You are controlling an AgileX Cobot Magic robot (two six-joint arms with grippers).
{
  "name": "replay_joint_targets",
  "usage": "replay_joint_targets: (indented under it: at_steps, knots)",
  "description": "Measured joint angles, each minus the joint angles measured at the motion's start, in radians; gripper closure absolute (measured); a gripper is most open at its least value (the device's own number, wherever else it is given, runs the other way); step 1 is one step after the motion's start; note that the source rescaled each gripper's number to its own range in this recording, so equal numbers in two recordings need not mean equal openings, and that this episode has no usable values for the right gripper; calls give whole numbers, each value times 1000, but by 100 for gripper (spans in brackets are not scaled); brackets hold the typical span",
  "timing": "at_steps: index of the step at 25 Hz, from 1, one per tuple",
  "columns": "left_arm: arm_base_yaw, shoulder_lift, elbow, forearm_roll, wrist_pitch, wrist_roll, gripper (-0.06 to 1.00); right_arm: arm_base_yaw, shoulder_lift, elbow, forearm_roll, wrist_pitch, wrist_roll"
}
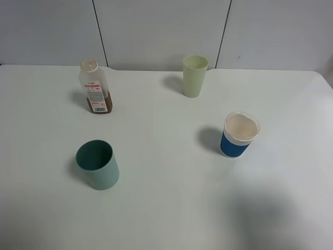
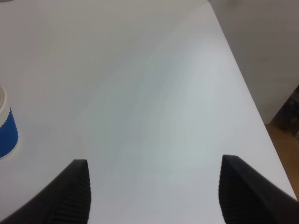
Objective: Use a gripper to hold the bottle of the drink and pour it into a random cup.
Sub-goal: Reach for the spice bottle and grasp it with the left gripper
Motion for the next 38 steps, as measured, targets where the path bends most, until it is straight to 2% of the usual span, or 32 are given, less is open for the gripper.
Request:
replay_joint_targets:
  at_steps: [7, 15, 20, 26, 31, 34, 38]
  knots:
    - [0, 176, 0, 0, -125, 33, -6, 0, 0, 0, 0, 0, 0]
    - [0, 346, 0, 1, -245, 115, -6, 0, 0, 0, 0, 0, 0]
    - [-59, 432, 0, 8, -347, 123, -6, 0, 0, 0, 0, 0, 0]
    - [-101, 550, 0, 70, -469, 124, -6, 0, 0, 0, 0, 0, 0]
    - [-104, 631, 0, 182, -518, 49, -6, 0, 0, 0, 0, 0, 0]
    - [-104, 663, 0, 322, -570, -100, -6, 0, 0, 0, 0, 0, 0]
    - [-104, 692, 0, 560, -672, -371, -6, 0, 0, 0, 0, 0, 0]
